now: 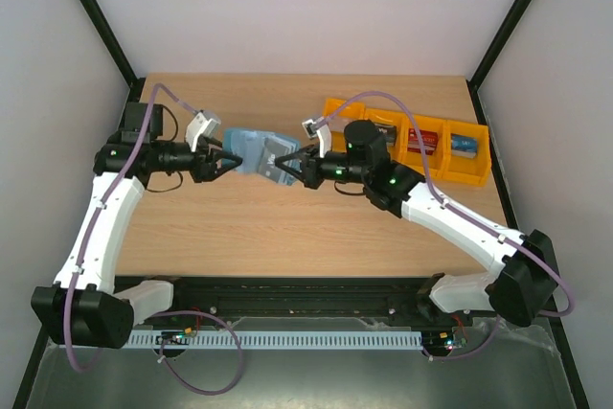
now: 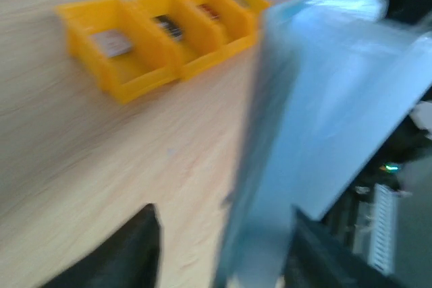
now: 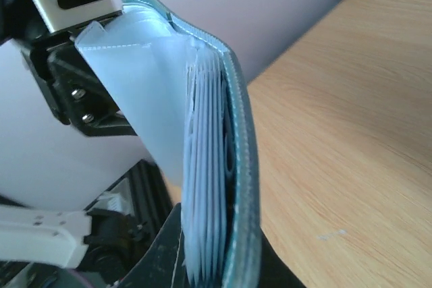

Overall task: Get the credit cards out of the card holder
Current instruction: Open the card holder.

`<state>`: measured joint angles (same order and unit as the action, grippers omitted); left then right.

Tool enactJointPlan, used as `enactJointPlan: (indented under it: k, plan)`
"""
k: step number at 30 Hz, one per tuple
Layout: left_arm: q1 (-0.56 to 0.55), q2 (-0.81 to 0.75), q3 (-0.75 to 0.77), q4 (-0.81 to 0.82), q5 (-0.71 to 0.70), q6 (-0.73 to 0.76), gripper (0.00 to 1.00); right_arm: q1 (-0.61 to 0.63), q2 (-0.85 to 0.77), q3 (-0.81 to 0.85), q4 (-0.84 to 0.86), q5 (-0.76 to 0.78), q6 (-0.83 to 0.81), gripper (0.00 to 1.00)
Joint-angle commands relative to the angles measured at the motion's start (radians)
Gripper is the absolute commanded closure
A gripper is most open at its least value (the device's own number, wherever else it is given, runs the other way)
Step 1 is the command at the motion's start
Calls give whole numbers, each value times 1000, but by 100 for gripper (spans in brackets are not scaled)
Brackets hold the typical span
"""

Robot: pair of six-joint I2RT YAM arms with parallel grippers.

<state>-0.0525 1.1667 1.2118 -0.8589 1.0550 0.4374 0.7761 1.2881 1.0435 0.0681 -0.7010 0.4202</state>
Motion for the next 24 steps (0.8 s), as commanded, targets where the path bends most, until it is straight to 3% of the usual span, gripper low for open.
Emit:
enactJointPlan:
  k: [1, 5, 8, 11, 16, 24]
  plan:
    - [16, -7, -89, 278, -365, -262, 38, -9, -10, 16, -72, 161, 56, 98]
    - [16, -3, -105, 301, -515, -249, 19, -6, 58, 104, -309, 524, 150, 98]
    - [12, -6, -110, 292, -475, -240, 13, 16, 108, 163, -418, 701, 165, 98]
    - [-14, -7, -136, 279, -382, -226, 3, 57, 151, 217, -466, 780, 153, 98]
    - [-100, 4, -168, 319, -342, -257, 1, 128, 242, 334, -515, 827, 131, 98]
    - [-212, 96, -135, 347, -583, -268, 0, 138, 315, 383, -443, 674, 152, 98]
